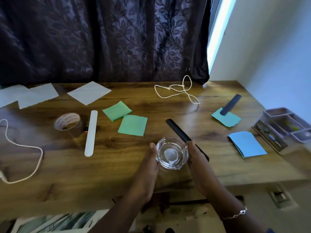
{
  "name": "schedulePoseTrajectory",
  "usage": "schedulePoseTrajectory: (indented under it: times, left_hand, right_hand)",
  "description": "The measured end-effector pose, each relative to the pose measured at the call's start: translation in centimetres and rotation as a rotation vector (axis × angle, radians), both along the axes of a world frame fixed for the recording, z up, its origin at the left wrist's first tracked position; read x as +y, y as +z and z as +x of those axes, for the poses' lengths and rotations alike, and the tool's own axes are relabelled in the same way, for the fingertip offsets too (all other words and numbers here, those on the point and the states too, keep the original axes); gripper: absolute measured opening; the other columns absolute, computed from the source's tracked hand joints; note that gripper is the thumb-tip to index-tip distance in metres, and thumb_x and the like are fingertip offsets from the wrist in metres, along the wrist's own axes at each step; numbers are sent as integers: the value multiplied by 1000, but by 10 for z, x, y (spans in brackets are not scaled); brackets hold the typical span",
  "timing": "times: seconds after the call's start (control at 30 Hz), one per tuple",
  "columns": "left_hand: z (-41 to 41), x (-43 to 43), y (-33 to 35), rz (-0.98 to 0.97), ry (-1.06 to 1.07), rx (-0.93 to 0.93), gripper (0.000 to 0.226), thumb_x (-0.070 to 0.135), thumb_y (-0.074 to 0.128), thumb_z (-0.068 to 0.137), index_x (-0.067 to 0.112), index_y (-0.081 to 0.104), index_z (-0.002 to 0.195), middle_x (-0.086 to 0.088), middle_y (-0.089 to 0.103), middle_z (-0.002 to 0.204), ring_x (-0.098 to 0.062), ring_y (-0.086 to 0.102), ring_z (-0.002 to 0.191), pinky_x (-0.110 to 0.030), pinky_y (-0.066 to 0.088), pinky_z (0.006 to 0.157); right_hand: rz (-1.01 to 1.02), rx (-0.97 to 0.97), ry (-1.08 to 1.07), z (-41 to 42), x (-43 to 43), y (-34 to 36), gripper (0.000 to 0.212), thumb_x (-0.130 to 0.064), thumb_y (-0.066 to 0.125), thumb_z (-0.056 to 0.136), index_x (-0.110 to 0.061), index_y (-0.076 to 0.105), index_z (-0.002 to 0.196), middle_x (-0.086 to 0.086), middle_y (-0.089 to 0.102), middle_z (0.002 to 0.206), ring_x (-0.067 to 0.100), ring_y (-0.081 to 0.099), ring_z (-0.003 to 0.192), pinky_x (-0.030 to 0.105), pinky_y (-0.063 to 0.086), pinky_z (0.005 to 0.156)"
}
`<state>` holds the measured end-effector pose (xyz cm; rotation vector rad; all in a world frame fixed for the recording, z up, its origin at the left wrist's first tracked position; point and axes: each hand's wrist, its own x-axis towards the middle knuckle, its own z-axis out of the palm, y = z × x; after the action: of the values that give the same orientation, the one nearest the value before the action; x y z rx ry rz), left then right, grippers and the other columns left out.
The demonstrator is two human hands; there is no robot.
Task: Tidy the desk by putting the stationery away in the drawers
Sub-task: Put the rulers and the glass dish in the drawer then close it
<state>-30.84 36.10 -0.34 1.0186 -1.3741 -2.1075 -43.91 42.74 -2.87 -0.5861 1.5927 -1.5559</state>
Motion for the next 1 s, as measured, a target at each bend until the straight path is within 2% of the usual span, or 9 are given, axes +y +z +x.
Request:
schedulePoseTrajectory:
  times: [0.17, 0.3, 0.37, 0.47, 0.53, 0.6, 0.7, 0.83, 1.0]
  left_hand:
    - [7, 12, -6, -47, -20, -31, 80, 61, 25, 75, 21, 28, 143, -1, 32, 151, -17, 32, 136, -25, 25, 103]
    - [12, 17, -9, -94, -22, -34, 73, 59, 24, 80, 21, 30, 142, -2, 33, 150, -18, 32, 137, -27, 27, 104]
    - [14, 18, -8, -124, -25, -54, 64, 55, 23, 88, 22, 31, 141, -1, 33, 150, -18, 33, 136, -28, 27, 104]
    - [17, 20, -7, -174, -18, -121, 66, 61, 26, 86, 24, 33, 141, 0, 36, 148, -18, 34, 135, -33, 27, 110]
    - [16, 20, -4, -237, -38, -175, 85, 76, 30, 74, 26, 30, 143, 1, 34, 150, -18, 33, 136, -38, 26, 111]
    - [15, 19, 0, -292, -45, -212, 81, 72, 30, 80, 26, 25, 146, 1, 30, 152, -19, 30, 138, -35, 26, 108]
    - [10, 12, 1, -377, -35, -238, 59, 47, 30, 93, 22, 21, 147, 0, 26, 153, -19, 27, 139, -33, 25, 107]
    - [2, 0, 1, -423, -44, -280, 67, 55, 32, 88, 25, 20, 147, -1, 27, 153, -19, 28, 139, -34, 26, 108]
    - [-6, -16, -4, -439, -38, -300, 63, 51, 34, 92, 24, 20, 147, 0, 27, 153, -19, 28, 139, -33, 25, 107]
  right_hand:
    - [-3, 78, 34, 9, 18, 1, 54, -58, 41, 84, -20, 58, 118, 2, 65, 114, 19, 58, 112, 41, 43, 101]
    - [36, 142, 40, 14, 23, 5, 30, -42, 34, 96, -31, 51, 118, -12, 57, 111, 2, 53, 102, 14, 40, 76]
    - [68, 158, 37, 14, 25, 5, 43, -42, 35, 96, -23, 45, 133, -5, 53, 124, 10, 49, 115, 17, 39, 82]
    - [76, 173, 16, 12, 29, 4, 40, -44, 38, 94, -21, 54, 123, -4, 61, 116, 12, 55, 110, 28, 43, 92]
    - [69, 280, -62, 5, 29, 6, 25, -36, 43, 95, -22, 60, 106, -8, 64, 97, 8, 59, 95, 22, 45, 78]
    - [96, 454, -151, -9, 27, 7, 17, -25, 49, 95, -18, 63, 102, -5, 64, 90, 12, 60, 88, 19, 43, 68]
    - [230, 695, -158, -35, 13, 11, 18, -13, 52, 92, -11, 65, 105, 2, 66, 96, 11, 58, 86, 18, 43, 70]
    - [461, 989, -81, -59, -17, 11, 19, -11, 57, 89, -9, 67, 105, 6, 68, 103, 17, 60, 92, 23, 43, 75]
    - [675, 1064, -5, -66, -38, 3, 22, -21, 64, 86, -5, 63, 100, 11, 64, 100, 23, 58, 92, 29, 43, 70]
